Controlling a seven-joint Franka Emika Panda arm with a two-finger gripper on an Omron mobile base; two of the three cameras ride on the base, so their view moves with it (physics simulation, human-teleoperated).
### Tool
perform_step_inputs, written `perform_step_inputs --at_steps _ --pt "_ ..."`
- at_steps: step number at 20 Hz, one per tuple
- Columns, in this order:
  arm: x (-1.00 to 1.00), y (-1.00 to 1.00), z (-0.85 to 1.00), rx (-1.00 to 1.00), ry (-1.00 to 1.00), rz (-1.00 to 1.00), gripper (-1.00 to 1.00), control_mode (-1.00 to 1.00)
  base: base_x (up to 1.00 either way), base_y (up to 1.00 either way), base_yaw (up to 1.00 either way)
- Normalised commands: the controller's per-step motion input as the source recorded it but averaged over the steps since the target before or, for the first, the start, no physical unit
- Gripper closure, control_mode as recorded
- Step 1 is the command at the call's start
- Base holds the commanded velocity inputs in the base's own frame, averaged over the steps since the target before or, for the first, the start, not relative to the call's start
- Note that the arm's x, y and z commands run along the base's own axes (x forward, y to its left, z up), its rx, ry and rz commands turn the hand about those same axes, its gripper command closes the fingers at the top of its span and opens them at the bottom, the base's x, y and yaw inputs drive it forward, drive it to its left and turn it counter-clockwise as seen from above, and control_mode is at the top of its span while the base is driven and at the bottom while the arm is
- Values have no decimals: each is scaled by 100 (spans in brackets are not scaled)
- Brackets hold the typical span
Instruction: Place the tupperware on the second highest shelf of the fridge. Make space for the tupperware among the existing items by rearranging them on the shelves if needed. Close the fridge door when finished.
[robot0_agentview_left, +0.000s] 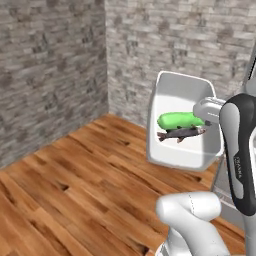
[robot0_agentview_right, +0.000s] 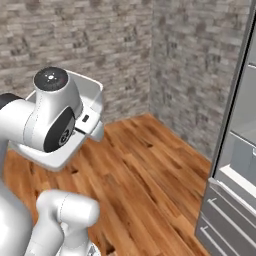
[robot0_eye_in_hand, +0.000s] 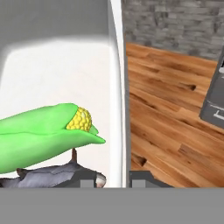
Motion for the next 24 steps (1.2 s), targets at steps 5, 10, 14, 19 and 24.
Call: perform_step_inputs --at_steps 5,10,14,19,24 --pt "0 0 0 0 0 0 100 100 -6 -24 -39" --pt "0 0 0 0 0 0 100 100 -2 -23 -37" --pt "0 0 0 0 0 0 100 100 0 -19 -35" --pt "0 0 0 0 0 0 100 100 0 -12 -34" --pt "0 0 0 0 0 0 100 100 0 -12 -32"
